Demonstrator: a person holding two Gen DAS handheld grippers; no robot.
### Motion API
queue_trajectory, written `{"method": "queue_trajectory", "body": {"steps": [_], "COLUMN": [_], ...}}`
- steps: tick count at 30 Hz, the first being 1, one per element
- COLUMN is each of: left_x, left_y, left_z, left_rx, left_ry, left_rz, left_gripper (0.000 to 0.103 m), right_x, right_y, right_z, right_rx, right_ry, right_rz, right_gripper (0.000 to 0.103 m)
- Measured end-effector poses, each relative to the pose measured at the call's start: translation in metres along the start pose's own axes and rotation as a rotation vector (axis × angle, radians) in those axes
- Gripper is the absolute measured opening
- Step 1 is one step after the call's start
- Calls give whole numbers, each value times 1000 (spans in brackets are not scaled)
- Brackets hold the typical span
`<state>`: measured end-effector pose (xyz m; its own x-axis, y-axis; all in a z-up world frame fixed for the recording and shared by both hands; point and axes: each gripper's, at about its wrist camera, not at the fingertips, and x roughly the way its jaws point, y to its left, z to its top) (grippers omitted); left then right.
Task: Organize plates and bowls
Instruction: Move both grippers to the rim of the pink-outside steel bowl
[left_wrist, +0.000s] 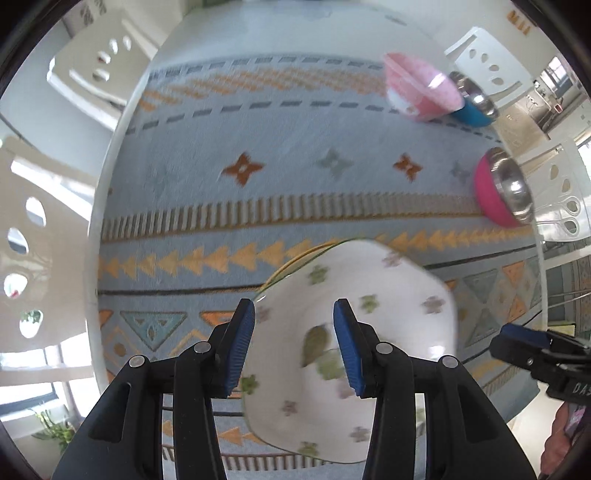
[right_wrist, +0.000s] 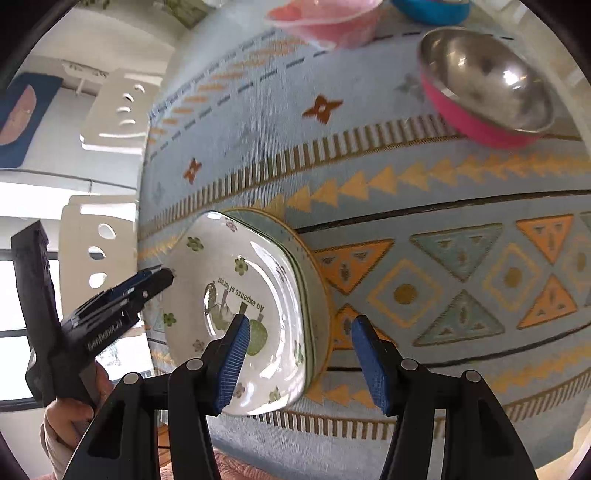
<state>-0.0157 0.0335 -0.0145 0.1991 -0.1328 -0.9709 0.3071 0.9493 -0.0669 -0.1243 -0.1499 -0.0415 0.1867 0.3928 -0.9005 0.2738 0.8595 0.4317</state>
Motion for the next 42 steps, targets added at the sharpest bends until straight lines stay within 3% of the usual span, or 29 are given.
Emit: {"method": "queue_trajectory", "body": {"steps": [9,15,24,28,36,42], "left_x": [-24,-22,-6,5,30,62], "left_y": [-75,-105,-143,-158,-193,-198], "left_z": [-14,-8,61,80,113,125], "left_rx": [82,124,171,158,159,66], "left_ry": [-53,-50,-65,-31,2,73], "left_rz": [-19,-43,-144,-183,-184,-203], "left_gripper": [43,43,43,43,43,43], "right_x": [-39,-37,-55,-62,-61,-48], "right_y": [-43,-69,-87,-103,-135,-156], "right_z": [-26,-25,31,55,93,128], "right_rx": [13,39,72,122,180,128], "right_ry": [-44,-21,-45,-63,-71,-12], "right_rz": [6,18,-24,-49,-59,-64], "right_gripper": [57,57,57,57,57,57]}}
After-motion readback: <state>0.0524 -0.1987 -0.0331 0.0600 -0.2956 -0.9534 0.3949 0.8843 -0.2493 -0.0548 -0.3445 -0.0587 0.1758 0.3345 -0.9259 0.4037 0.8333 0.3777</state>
